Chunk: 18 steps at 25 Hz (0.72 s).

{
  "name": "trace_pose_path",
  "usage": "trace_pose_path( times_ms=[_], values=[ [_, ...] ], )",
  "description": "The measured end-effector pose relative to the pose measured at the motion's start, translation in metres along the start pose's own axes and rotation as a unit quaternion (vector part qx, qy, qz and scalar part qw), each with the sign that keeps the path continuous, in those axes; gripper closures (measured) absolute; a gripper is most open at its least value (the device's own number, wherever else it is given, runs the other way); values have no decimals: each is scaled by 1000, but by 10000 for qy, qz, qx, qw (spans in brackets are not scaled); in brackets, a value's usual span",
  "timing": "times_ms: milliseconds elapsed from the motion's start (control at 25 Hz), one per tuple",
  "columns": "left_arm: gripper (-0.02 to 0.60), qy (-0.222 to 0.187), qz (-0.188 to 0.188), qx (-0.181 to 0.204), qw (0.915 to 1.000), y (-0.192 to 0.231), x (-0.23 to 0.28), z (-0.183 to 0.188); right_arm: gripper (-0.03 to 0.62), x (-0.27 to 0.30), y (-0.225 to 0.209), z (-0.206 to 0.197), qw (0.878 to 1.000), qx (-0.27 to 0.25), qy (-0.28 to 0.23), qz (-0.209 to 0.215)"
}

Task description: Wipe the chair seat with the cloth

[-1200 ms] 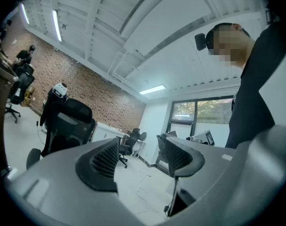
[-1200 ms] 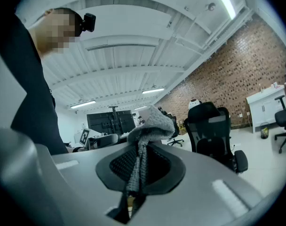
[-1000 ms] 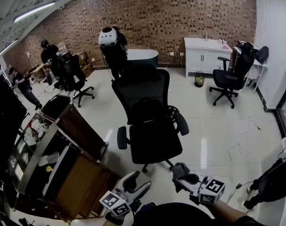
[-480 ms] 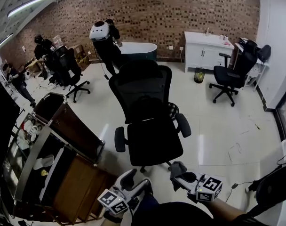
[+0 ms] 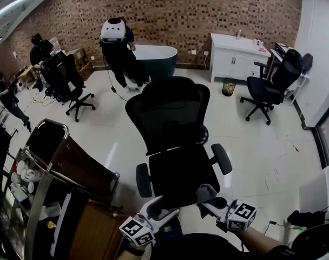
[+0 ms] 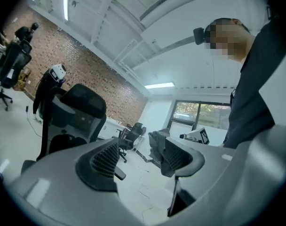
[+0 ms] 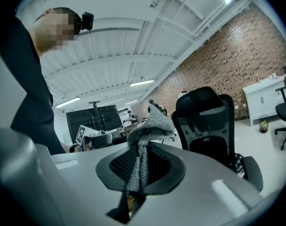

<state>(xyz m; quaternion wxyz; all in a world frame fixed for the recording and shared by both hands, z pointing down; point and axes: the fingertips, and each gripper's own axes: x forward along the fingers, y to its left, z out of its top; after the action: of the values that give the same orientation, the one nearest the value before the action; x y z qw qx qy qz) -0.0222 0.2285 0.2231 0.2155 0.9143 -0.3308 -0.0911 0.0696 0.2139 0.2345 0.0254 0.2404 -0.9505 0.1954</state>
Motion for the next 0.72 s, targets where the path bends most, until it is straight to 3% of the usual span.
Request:
trace_pose_path(
  times_ms=[320,720],
  values=[
    [251,226,-39,-115,9997,81,5,29,565,76,-41,24,9999,49,43,-158],
    [250,445,194,-407,9980,130,42,10,565,117,-98,10,9991,210,354,53]
  ],
)
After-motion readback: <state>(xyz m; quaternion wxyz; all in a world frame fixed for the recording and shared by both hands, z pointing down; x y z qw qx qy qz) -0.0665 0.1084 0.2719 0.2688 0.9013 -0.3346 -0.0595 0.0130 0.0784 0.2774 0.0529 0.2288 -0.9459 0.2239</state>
